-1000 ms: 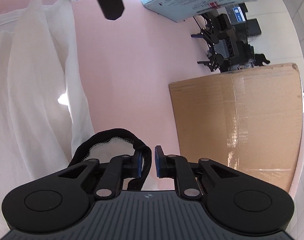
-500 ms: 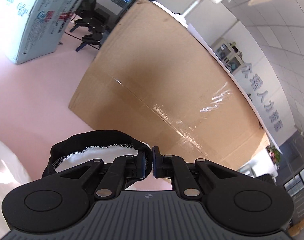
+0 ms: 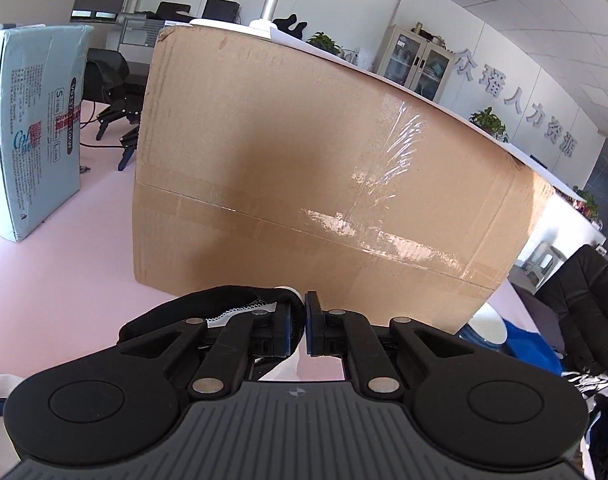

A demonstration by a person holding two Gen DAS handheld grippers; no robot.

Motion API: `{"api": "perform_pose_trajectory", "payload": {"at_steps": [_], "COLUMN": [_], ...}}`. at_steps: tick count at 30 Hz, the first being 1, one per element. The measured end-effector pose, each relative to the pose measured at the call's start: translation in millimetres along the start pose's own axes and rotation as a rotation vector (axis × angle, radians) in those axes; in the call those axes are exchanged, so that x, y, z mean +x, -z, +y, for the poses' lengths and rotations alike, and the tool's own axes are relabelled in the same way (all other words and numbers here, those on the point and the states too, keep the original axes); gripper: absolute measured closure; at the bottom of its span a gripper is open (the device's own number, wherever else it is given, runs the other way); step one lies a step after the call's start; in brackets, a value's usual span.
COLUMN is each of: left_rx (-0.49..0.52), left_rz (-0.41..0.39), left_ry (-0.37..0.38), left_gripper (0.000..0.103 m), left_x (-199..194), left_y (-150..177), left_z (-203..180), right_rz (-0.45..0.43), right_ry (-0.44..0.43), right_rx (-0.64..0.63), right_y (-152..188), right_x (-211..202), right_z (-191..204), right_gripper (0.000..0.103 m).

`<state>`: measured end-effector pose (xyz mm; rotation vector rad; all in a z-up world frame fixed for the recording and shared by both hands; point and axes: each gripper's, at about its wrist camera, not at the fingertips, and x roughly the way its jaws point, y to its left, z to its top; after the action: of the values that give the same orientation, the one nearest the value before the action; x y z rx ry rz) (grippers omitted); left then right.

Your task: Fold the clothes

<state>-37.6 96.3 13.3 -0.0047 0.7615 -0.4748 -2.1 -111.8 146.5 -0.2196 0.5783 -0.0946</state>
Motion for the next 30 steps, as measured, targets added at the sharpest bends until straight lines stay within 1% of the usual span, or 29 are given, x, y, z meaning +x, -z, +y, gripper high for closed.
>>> {"api": "perform_pose_trajectory", "payload": {"at_steps": [5,10,13,16,20,22,24,26,27,28,29,30], "left_rx": [-0.071,-0.067,-0.052,-0.029,-0.02,-0.029,-0.047,-0.063,-0.073,-0.081,-0.084,-0.081], "left_rz": [-0.017,-0.022,-0.023,-0.024,-0.024,-0.03,-0.053,-0.062,-0.06,-0.054,-0.052,-0.05], "left_ry": [-0.006,-0.01,-0.021,-0.038,-0.052,-0.074,-0.098,-0.098,-0.093,-0.091,-0.093,-0.1], "left_gripper": [0.02,0.02,0.02,0.02,0.02,0.02,0.02,0.02,0.02,0.02,0.02,0.02], "left_x": [-1,-3,-2,-1,-1,-5,-12,-15,-15,-15,-14,-14], "left_y": [-5,-5,-4,-3,-2,-3,-4,-5,-5,-5,-5,-5], "left_z": [12,12,10,5,4,5,7,10,11,12,13,12], "right_rz": [0.037,0.055,0.065,0.075,0.106,0.122,0.149,0.189,0.204,0.209,0.213,0.21], "right_ry": [-0.043,-0.084,-0.114,-0.127,-0.114,-0.109,-0.109,-0.109,-0.111,-0.108,-0.105,-0.099], "right_rx": [0.076,0.15,0.187,0.184,0.177,0.131,0.08,0.026,0.005,-0.015,-0.035,-0.056], "right_y": [33,67,81,96,118,129,137,143,145,146,147,148], "right_x": [-15,-31,-36,-41,-40,-38,-36,-31,-32,-34,-37,-40], "right_z": [-29,-54,-61,-62,-63,-56,-47,-39,-36,-34,-32,-30], "right_gripper": [0.097,0.097,0.097,0.097,0.097,0.097,0.097,0.096,0.093,0.085,0.079,0.069]}}
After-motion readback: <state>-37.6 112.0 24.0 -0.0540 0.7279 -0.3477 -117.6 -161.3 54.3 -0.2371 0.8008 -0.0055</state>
